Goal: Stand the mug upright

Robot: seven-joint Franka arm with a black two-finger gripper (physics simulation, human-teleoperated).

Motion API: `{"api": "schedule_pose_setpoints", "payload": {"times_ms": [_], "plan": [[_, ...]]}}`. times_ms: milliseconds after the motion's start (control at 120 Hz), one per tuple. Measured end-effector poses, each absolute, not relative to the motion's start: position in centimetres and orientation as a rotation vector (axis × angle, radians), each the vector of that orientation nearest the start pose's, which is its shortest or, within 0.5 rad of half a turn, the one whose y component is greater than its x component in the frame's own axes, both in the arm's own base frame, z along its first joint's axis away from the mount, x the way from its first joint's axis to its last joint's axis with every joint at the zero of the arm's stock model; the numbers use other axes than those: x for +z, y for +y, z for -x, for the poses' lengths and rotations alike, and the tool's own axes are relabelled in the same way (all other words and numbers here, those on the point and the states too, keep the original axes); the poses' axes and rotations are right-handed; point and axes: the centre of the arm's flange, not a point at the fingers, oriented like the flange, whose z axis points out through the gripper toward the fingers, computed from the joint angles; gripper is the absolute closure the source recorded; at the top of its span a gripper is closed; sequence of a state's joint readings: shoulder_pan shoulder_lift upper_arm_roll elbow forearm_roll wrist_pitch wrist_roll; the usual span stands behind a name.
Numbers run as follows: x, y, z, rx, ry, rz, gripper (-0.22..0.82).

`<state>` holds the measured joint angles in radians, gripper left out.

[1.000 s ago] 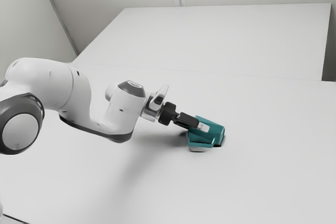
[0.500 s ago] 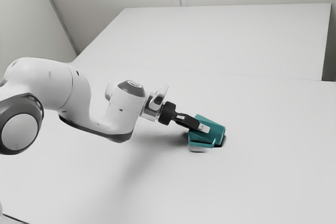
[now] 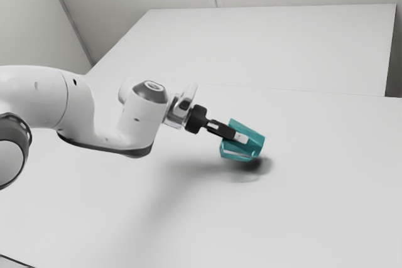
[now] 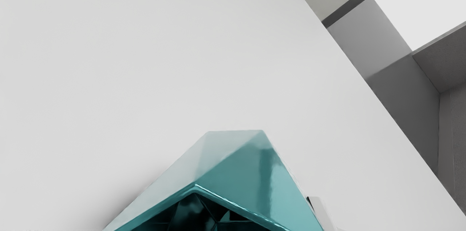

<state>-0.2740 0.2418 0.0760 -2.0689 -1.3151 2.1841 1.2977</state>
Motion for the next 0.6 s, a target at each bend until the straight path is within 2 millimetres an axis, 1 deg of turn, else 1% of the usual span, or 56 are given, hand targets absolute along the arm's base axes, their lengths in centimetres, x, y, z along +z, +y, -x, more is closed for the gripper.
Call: {"api": "schedule_pose_setpoints", "payload": {"times_ms": [108,175,250,325,467,600], "plan": [[33.6,-13.9,-56.9,0.468,-0.776,-2.188,0.78],[34.9,-12.8,-57.3,0.425,-0.892,-2.264,0.78],[36.1,-12.3,-57.3,0.365,-1.012,-2.346,0.78],[36.9,-12.0,-57.2,0.305,-1.097,-2.422,0.78],[38.6,-11.2,-56.9,0.219,-1.200,-2.564,0.78],[40.1,-10.4,-56.5,0.184,-1.197,-2.671,0.78]]}}
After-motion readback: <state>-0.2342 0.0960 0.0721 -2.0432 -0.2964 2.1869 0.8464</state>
